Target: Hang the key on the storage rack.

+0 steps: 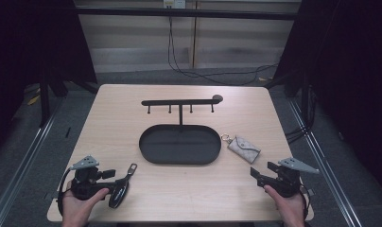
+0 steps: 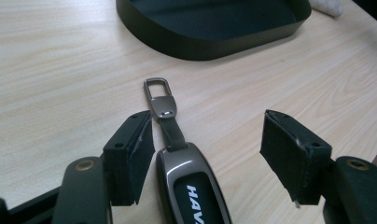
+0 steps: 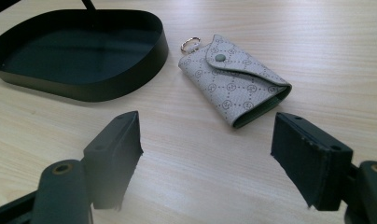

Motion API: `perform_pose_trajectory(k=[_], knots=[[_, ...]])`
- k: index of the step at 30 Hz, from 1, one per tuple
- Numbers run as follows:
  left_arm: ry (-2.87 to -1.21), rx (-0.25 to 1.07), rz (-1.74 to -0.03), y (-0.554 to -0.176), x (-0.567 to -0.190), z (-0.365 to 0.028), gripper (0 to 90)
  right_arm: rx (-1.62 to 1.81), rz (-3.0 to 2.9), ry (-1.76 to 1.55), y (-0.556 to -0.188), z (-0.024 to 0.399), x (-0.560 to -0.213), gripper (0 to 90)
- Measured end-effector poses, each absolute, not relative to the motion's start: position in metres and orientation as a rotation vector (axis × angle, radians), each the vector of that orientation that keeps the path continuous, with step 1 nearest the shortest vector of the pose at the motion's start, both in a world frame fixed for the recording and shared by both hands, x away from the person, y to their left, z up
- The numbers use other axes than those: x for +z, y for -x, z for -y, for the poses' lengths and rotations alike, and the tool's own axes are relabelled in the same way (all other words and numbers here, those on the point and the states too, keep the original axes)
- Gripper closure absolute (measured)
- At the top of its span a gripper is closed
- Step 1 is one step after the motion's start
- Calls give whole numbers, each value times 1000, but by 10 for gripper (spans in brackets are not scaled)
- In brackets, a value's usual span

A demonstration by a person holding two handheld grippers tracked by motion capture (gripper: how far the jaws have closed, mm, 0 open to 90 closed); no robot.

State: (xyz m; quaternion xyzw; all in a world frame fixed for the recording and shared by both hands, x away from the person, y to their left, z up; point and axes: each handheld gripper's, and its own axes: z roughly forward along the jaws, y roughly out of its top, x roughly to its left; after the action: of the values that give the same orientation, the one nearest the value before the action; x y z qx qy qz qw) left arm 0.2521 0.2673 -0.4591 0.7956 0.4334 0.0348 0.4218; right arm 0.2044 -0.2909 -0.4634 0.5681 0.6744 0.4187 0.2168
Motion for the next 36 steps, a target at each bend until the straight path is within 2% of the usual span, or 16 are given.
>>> perform_pose_trajectory(k=[5, 13, 18, 27, 29, 36], knots=[[-1990, 81, -1094, -253, -460, -267, 348, 1187, -1914, -1610, -207, 294, -466, 194], [-1982, 98, -1099, -251, -457, -267, 359, 1171, -1936, -1582, -204, 292, -465, 203], [-1983, 101, -1115, -251, -454, -268, 396, 1162, -1951, -1571, -204, 290, -465, 206], [-2027, 133, -1140, -266, -442, -256, 415, 1162, -1963, -1583, -207, 290, -466, 184], [-2047, 131, -1152, -269, -441, -254, 455, 1154, -1969, -1572, -206, 288, -466, 184], [-2125, 117, -1193, -278, -439, -250, 461, 1141, -1993, -1563, -207, 286, -466, 184]])
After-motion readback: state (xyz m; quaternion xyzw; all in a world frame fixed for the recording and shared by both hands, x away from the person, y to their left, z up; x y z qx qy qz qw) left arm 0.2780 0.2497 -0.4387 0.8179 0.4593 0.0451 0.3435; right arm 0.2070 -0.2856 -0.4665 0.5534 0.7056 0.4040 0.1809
